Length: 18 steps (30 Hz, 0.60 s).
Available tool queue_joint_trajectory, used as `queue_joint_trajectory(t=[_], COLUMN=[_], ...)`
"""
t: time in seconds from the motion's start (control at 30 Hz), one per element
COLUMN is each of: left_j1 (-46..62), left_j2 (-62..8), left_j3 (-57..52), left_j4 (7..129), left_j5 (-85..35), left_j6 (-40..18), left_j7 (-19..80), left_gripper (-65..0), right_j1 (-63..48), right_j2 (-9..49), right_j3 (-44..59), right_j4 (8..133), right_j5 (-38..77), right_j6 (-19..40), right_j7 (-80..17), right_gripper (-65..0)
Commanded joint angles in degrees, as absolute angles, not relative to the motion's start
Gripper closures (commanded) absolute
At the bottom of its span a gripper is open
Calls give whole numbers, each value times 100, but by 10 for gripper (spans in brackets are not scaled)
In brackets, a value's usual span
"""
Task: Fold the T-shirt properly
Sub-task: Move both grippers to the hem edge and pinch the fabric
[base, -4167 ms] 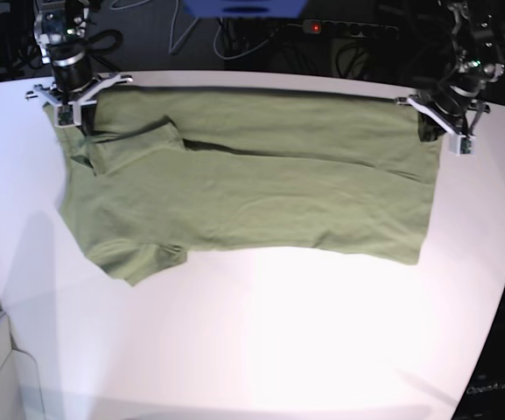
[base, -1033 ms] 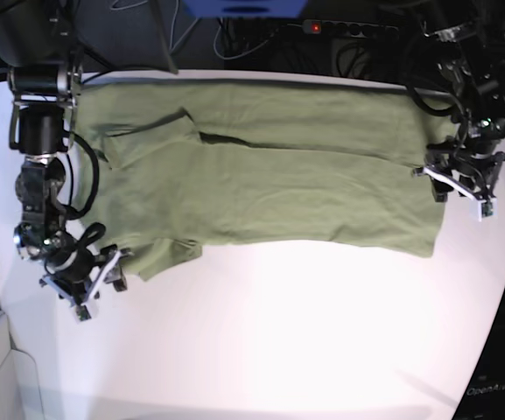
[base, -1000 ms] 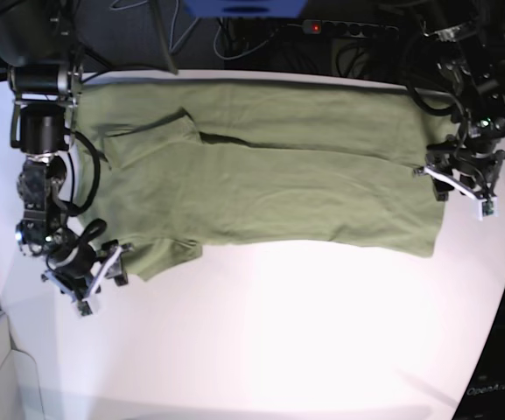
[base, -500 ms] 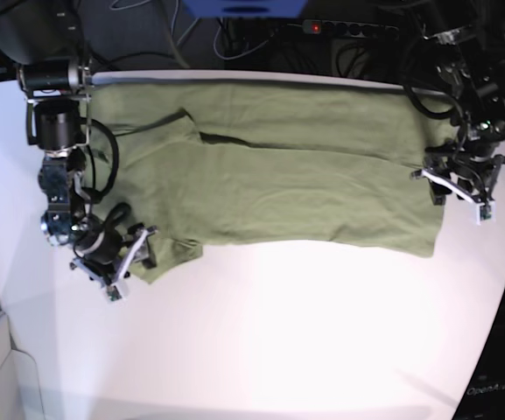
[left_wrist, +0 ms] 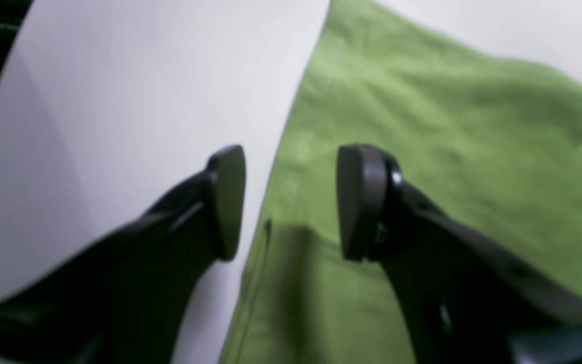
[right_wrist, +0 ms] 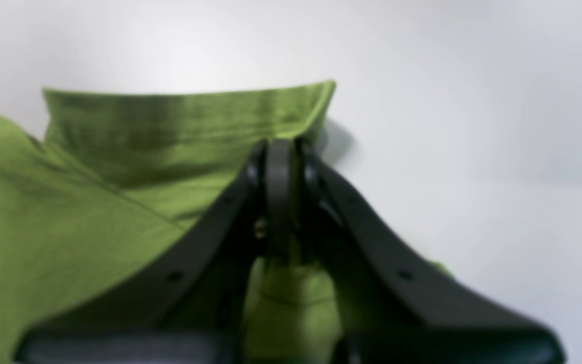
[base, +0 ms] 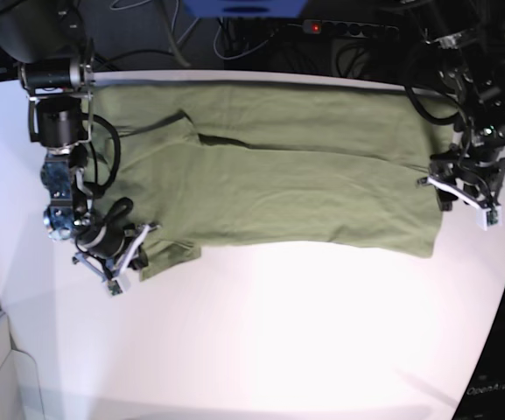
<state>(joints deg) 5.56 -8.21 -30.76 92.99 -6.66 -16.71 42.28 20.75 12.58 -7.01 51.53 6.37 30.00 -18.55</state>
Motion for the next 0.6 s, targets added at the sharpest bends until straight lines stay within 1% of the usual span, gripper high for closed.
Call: queue_joint_trajectory(t=[0.0, 0.2, 0.23, 0.33, 0.37, 0.47, 0.57], left_j1=[435, 22, -57, -374, -470, -734, -1121], left_j2=[-954, -1147, -1209, -1288, -1288, -1385, -1446], left_j3=[-3090, -3090, -3081, -3081, -3064, -3046, -2791], left_j4=[9420, 9288, 9174, 8716, 8567, 8224, 7626], left_j5=[-716, -716, -716, -716, -716, -743, -725], left_j6=[-1692, -1710, -1719, -1727, -1736, -1736, -1736], left_j7=[4066, 4066, 4066, 4066, 4031, 4022, 4004], left_gripper=[-287, -289, -299, -391, -411, -412, -412], right_j1=[2246, 2246, 2246, 2246, 2237, 2167, 2167], right_j2=[1332, 1385, 1393, 1411, 1411, 1420, 1420], right_j3=[-681, -690, -690, -690, -690, -690, -690], right_j4=[5244, 5244, 5244, 5244, 5244, 5279, 5262], right_j5=[690, 681, 681, 681, 681, 690, 690], right_j6=[3046, 3046, 3046, 3046, 3046, 3046, 3046], right_j7=[-1719, -1736, -1736, -1745, -1745, -1745, -1745], right_gripper=[-12, -12, -12, -12, -12, -12, -13])
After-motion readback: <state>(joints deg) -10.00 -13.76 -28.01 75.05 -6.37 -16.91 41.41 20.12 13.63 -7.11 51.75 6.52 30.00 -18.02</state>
